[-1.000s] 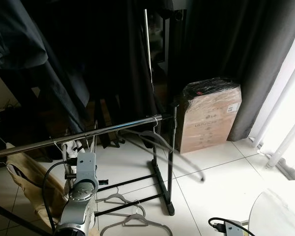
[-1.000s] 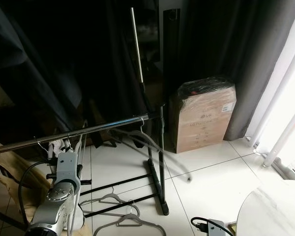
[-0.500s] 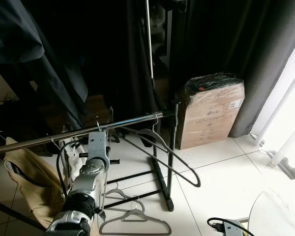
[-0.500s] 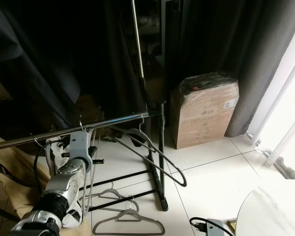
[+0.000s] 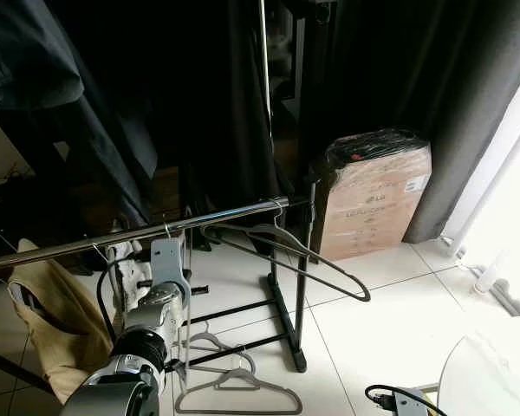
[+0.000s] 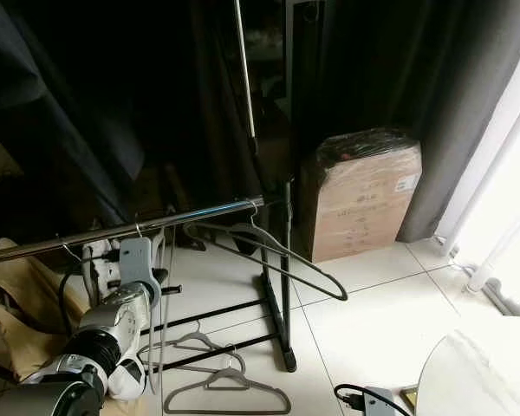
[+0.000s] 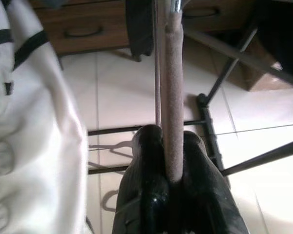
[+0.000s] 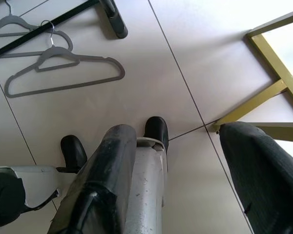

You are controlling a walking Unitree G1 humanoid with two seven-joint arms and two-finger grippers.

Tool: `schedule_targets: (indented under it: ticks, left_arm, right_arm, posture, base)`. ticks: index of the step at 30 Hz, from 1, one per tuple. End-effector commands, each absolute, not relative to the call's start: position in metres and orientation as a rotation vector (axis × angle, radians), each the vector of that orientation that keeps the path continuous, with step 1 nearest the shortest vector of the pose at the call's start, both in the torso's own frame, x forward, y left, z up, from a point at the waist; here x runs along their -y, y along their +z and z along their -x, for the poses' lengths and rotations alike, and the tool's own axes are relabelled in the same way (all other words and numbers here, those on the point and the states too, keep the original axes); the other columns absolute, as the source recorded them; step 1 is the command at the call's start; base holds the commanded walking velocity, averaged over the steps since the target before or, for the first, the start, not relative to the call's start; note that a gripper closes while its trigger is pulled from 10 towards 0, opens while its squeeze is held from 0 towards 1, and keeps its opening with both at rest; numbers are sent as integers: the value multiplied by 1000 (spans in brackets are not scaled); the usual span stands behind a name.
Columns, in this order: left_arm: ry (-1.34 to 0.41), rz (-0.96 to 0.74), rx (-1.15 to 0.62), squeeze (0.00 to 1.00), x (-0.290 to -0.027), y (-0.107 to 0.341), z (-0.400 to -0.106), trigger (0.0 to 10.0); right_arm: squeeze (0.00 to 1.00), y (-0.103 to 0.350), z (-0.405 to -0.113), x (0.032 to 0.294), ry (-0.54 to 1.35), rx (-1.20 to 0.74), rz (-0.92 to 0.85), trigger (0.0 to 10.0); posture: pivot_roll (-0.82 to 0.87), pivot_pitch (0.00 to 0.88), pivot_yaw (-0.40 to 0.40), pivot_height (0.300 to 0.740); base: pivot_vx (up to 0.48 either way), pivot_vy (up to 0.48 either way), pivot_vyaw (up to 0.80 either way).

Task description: Hang hanger

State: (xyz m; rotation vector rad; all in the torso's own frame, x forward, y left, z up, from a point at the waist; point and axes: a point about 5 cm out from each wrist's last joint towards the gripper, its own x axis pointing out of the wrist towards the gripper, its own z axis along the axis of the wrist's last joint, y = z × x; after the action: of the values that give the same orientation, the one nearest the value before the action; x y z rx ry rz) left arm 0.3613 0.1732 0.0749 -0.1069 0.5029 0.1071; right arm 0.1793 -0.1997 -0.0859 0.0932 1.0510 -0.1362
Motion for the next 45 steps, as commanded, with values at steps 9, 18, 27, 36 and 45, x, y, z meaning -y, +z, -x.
schedule_targets:
  ticks: [9,18,27,36,45]
  left_arm:
    - [46,64,-573,0,-172,67,-358,10000]
    - [75,62,-496,1000,-174,73,-361,10000]
    - [9,-28,-402,1000,-170,77,-356,10000]
    - [-68,-114,-262,1000,-170,86,-322,10000]
    - [-77,-128,-64,490,-182,116,-262,10000]
  right_arm:
    - [0,-89,-174,198,-130,-1076,-102,10000]
    - [0,-89,-174,198,-127,-1078,-102,10000]
    - [0,-89,-174,197,-128,-1080,-105,10000]
    - [0,-89,-173,197,-130,-1084,-107,10000]
    - [0,-89,-172,199,-130,-1094,-95,10000]
  posture:
    - [-140,88,41,740]
    - [-138,96,43,740]
    - [-133,105,49,740]
    - [-130,97,56,740]
    - [-106,72,55,740]
  base:
    - [0,0,0]
    - [0,0,0]
    - [0,0,0]
    - [0,0,0]
    - [0,0,0]
